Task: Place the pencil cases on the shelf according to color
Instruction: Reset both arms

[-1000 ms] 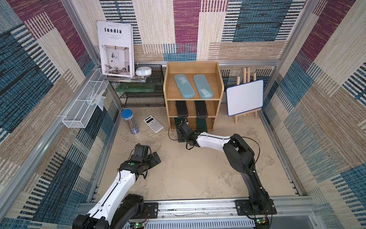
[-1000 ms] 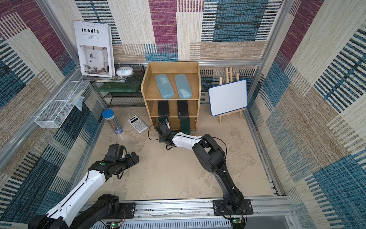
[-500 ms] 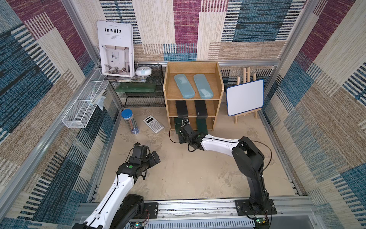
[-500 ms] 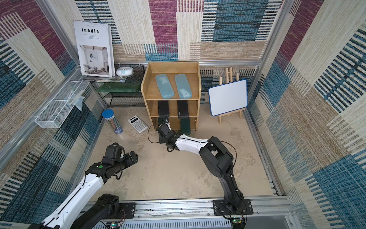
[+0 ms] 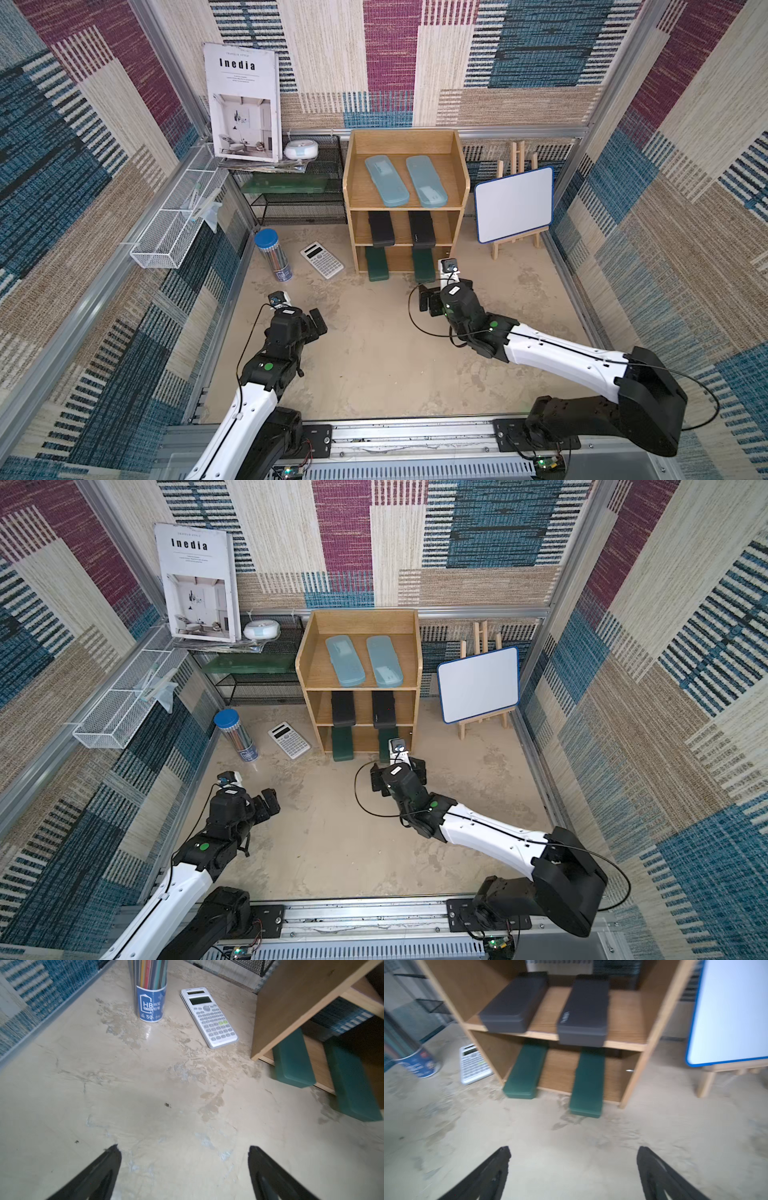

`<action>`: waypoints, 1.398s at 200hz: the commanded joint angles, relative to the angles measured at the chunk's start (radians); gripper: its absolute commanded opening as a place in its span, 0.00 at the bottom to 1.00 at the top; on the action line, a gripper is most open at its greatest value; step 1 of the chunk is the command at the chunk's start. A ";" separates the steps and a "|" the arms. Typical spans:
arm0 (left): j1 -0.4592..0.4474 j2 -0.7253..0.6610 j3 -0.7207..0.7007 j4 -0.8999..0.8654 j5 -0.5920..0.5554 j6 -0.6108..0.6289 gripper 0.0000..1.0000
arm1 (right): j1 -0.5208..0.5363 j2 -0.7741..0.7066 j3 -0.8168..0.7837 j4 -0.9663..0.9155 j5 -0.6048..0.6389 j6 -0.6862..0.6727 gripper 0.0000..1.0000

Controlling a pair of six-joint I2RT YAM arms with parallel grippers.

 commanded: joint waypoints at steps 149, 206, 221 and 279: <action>0.016 0.618 0.010 0.780 -0.232 0.425 1.00 | -0.556 0.148 -0.344 0.883 -0.046 -0.295 1.00; 0.019 0.595 -0.026 0.821 -0.226 0.435 1.00 | -0.564 0.132 -0.324 0.777 -0.046 -0.297 1.00; 0.033 0.592 -0.037 0.847 -0.214 0.451 1.00 | -0.568 0.116 -0.359 0.842 -0.052 -0.323 1.00; 0.087 0.703 -0.023 0.966 -0.110 0.464 1.00 | -0.581 0.113 -0.345 0.794 -0.053 -0.342 1.00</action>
